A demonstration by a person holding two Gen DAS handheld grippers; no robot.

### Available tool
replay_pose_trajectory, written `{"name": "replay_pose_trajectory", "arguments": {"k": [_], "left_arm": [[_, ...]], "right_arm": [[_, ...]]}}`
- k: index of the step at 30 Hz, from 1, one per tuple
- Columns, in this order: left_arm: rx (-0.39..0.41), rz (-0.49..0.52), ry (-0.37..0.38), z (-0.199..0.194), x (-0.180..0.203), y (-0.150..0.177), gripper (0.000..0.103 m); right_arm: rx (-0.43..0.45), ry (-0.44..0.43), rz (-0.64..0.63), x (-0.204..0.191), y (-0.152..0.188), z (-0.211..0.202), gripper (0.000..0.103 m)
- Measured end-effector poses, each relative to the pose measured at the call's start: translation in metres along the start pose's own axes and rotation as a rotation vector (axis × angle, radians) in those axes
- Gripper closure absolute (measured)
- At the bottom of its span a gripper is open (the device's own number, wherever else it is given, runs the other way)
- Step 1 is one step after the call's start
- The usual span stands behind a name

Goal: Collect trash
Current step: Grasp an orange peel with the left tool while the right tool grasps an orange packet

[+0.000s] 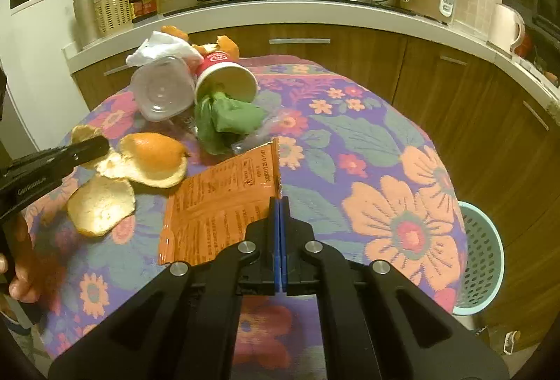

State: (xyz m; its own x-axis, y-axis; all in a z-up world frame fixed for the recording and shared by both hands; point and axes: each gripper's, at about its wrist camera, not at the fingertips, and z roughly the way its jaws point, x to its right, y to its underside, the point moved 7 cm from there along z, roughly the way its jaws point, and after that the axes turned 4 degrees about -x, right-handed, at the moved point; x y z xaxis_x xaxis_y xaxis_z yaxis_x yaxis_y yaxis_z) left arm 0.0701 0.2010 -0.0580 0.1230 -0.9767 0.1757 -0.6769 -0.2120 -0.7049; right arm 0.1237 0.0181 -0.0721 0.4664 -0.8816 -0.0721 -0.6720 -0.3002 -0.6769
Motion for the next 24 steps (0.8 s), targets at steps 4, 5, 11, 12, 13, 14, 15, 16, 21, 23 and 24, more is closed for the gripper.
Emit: {"name": "replay_pose_trajectory", "arguments": {"k": [4, 5, 11, 12, 13, 14, 15, 16, 21, 23, 24], "left_arm": [[-0.007, -0.008, -0.009, 0.002, -0.003, 0.005, 0.101], [-0.011, -0.009, -0.012, 0.004, -0.004, 0.005, 0.101], [-0.023, -0.004, -0.020, 0.010, -0.005, 0.010, 0.101], [-0.023, -0.004, -0.018, 0.011, -0.005, 0.010, 0.101], [-0.022, -0.003, -0.020, 0.010, -0.005, 0.010, 0.101], [-0.022, -0.001, -0.022, 0.011, -0.004, 0.010, 0.101], [-0.022, 0.002, -0.023, 0.011, -0.004, 0.011, 0.101], [-0.022, 0.002, -0.023, 0.011, -0.004, 0.011, 0.101], [-0.026, -0.001, -0.017, 0.013, -0.002, 0.013, 0.101], [-0.027, 0.000, -0.016, 0.013, -0.002, 0.013, 0.101], [-0.026, -0.001, -0.014, 0.013, -0.002, 0.014, 0.101]], "right_arm": [[-0.025, -0.059, 0.055, 0.007, 0.000, 0.007, 0.092], [-0.037, -0.076, 0.068, 0.007, 0.001, 0.009, 0.067], [-0.027, -0.070, 0.042, -0.008, 0.001, 0.011, 0.024], [-0.038, -0.076, 0.045, -0.010, 0.001, 0.014, 0.024], [-0.052, -0.074, 0.043, -0.012, 0.002, 0.018, 0.024], [-0.064, -0.065, 0.036, -0.014, 0.004, 0.021, 0.024], [-0.078, -0.058, 0.027, -0.015, 0.006, 0.024, 0.024], [-0.099, -0.057, 0.014, -0.018, 0.009, 0.027, 0.024], [-0.165, -0.027, -0.030, -0.030, 0.016, 0.040, 0.024], [-0.171, -0.003, -0.054, -0.035, 0.017, 0.043, 0.027], [-0.170, -0.008, -0.052, -0.036, 0.017, 0.043, 0.030]]}}
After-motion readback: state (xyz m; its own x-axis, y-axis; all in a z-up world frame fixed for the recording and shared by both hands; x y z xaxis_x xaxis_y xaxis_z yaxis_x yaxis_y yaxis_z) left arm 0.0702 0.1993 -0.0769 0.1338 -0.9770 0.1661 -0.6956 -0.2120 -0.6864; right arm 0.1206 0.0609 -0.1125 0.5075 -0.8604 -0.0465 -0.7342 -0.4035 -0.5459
